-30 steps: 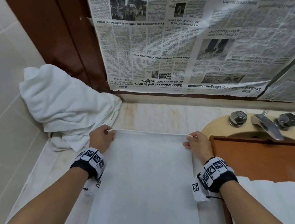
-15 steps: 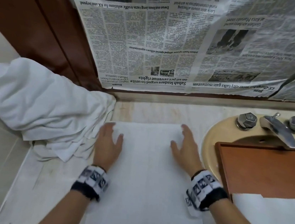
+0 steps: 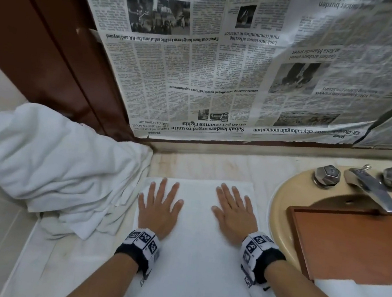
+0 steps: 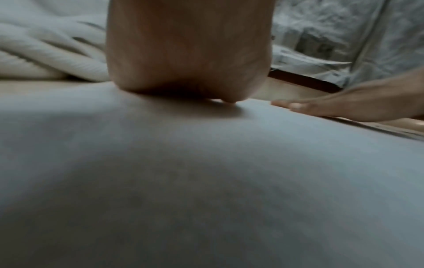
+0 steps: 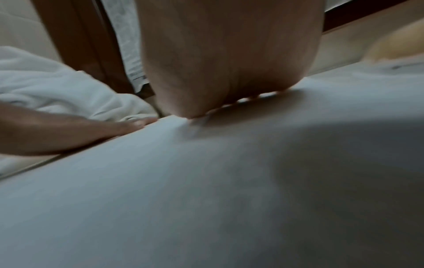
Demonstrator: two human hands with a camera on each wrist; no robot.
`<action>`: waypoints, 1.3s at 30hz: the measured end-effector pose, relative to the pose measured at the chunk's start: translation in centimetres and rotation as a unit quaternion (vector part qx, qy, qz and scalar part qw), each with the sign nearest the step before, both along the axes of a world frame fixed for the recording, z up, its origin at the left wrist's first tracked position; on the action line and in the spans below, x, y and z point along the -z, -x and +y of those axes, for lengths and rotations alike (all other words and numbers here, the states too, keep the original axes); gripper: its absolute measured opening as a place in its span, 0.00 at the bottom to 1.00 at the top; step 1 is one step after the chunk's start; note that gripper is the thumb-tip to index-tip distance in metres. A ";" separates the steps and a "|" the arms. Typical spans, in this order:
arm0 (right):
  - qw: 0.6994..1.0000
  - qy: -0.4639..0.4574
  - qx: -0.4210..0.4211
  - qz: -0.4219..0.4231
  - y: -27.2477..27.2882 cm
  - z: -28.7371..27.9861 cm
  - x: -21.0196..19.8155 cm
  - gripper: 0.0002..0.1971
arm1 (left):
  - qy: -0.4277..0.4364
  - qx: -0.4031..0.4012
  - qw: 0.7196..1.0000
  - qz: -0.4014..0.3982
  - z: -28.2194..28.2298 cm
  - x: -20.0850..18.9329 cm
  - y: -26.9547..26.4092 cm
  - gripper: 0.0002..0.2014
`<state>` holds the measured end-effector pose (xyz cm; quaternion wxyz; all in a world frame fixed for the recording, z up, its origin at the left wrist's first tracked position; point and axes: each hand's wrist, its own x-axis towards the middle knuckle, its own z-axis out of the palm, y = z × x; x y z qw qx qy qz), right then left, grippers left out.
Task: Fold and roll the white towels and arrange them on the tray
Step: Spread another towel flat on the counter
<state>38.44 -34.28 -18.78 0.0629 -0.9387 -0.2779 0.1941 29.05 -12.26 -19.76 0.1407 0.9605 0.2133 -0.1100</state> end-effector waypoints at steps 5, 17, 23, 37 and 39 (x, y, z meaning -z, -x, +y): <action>0.996 0.021 0.090 0.001 -1.5 -2.5 -0.6 0.31 | 0.014 -0.023 0.999 0.021 1.1 -1.2 0.0 0.32; 0.999 -0.007 0.041 -0.013 5.5 -2.7 0.1 0.35 | 0.011 0.045 0.999 0.006 -2.1 -0.2 6.9 0.39; 0.993 0.012 0.111 -0.032 6.2 -5.0 -0.3 0.36 | 0.012 -0.036 0.999 0.025 -0.6 -1.1 8.3 0.40; 0.999 0.008 0.051 -0.004 11.8 -6.2 0.3 0.41 | 0.010 -0.049 0.999 -0.008 -3.9 0.5 14.7 0.34; 0.996 0.006 0.093 -0.001 11.2 -6.9 0.0 0.47 | 0.003 -0.067 0.998 -0.010 -2.8 0.3 15.0 0.36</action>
